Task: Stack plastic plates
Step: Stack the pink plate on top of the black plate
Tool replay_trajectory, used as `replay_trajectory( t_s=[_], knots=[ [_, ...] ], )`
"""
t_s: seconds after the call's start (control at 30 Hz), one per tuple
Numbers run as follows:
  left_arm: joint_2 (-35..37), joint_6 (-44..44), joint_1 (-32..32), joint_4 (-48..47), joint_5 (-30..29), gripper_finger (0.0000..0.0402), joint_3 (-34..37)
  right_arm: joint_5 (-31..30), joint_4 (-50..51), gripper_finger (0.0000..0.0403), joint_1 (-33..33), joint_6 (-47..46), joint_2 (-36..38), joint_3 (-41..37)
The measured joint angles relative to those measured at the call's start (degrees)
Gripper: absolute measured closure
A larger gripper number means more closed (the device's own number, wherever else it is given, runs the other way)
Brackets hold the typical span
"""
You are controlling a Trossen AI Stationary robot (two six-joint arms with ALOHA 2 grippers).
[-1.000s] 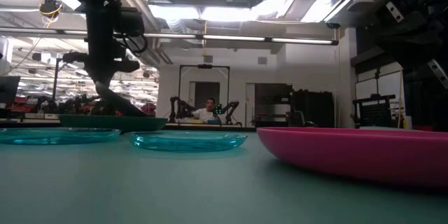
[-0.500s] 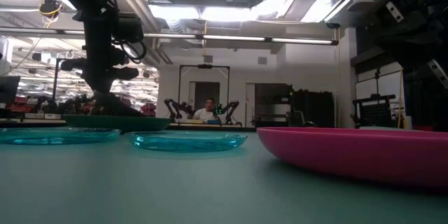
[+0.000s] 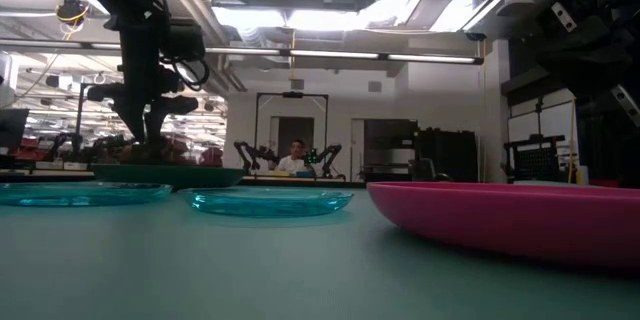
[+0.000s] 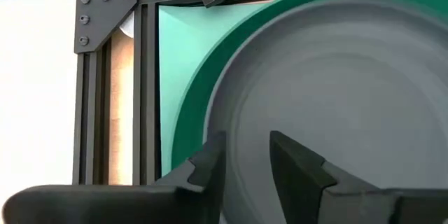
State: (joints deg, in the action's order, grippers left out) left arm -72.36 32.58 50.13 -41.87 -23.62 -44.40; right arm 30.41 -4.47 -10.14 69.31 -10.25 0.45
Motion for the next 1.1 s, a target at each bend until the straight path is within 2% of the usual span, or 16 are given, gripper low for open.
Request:
replay_trajectory(
  t_s=[0.4,0.67,0.9,1.1],
  knots=[
    [1.28,-0.15,-0.07,-0.01,1.43,0.0292,0.00,0.00,0.00,0.0398,0.01,0.00,0.00,0.00],
    [6.05,-0.15,-2.32,0.17,8.69,0.0292,0.00,0.00,-0.04,0.0398,-0.01,0.01,0.01,0.00],
    [12.21,1.29,-13.36,2.43,10.23,0.0292,-0.02,0.01,-0.07,0.0398,0.01,-3.23,-0.01,0.00],
    [16.25,4.78,-26.13,7.38,7.09,0.0292,-0.02,0.07,-1.98,0.0398,-0.01,-14.34,-0.01,0.00]
  ],
)
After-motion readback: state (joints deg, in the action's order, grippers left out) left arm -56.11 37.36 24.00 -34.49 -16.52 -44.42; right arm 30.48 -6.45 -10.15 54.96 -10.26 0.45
